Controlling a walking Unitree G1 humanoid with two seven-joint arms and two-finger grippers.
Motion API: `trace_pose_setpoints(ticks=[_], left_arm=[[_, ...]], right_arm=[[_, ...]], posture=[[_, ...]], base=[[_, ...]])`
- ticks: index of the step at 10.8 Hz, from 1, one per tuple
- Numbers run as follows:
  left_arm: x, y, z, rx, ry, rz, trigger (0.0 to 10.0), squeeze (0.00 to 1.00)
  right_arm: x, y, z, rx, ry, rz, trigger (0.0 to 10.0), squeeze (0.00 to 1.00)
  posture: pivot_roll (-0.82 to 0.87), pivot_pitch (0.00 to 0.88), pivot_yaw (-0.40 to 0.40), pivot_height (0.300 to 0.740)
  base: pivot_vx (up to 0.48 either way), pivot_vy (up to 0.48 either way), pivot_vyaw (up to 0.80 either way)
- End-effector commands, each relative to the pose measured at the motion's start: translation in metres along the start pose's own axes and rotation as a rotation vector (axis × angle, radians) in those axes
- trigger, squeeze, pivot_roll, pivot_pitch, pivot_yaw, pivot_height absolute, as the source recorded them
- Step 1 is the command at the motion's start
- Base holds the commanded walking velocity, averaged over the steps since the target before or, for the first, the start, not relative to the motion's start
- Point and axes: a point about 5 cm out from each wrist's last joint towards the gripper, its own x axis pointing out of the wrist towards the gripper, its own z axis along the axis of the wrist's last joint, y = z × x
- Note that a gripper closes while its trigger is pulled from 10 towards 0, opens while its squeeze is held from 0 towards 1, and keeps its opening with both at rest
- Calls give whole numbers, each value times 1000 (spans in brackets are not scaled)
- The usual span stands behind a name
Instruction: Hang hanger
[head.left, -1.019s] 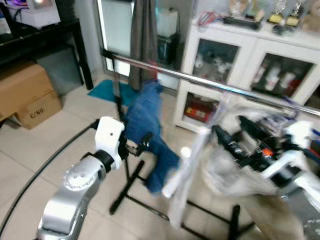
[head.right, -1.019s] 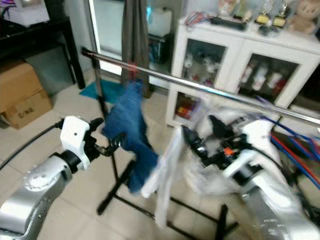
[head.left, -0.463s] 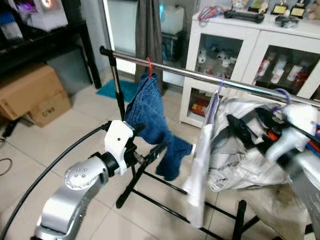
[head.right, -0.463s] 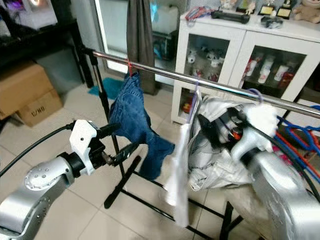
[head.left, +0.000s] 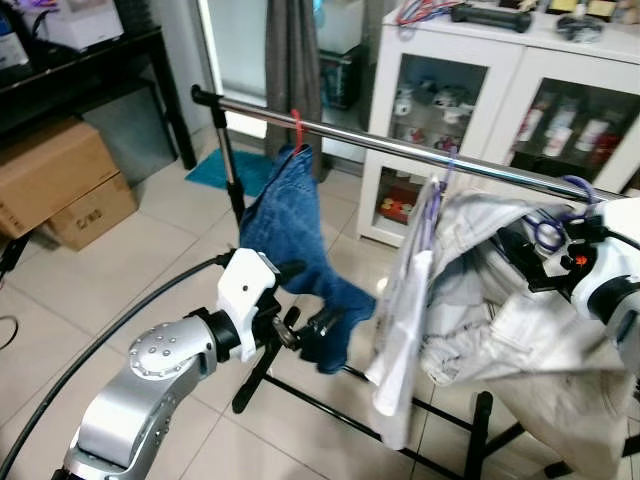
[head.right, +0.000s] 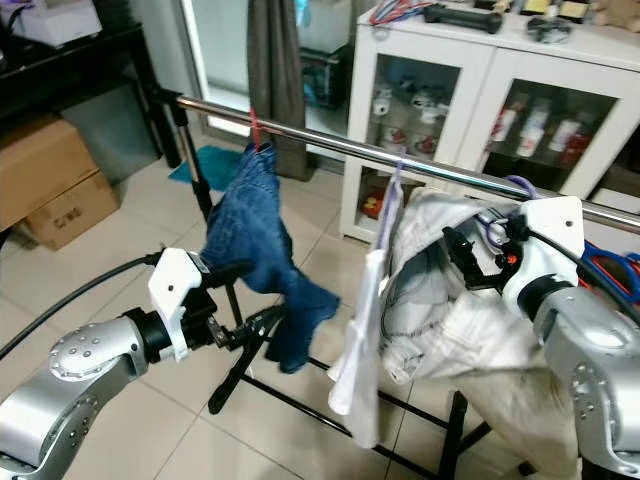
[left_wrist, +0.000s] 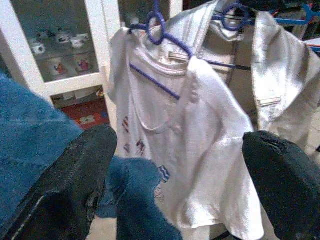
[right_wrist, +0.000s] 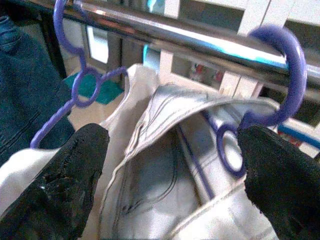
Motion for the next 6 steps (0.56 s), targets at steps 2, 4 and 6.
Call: trace_pose_setpoints(ticks=[2, 4, 6], left_arm=[[2, -1, 4, 12, -4, -27, 10000, 690], [3, 0, 4, 14, -6, -28, 10000, 690], [5, 0, 4, 19, -11, -33, 10000, 690]], right_arm=[[-3, -5, 1, 11, 20, -6, 10000, 0], [3, -10, 2, 34, 10, -51, 10000, 0], [22, -13, 14, 116, -97, -83, 10000, 0]], posture=[[60, 0, 11, 740], [58, 0, 16, 740], [62, 0, 16, 740]], base=[[0, 0, 0], [0, 0, 0], [0, 0, 0]])
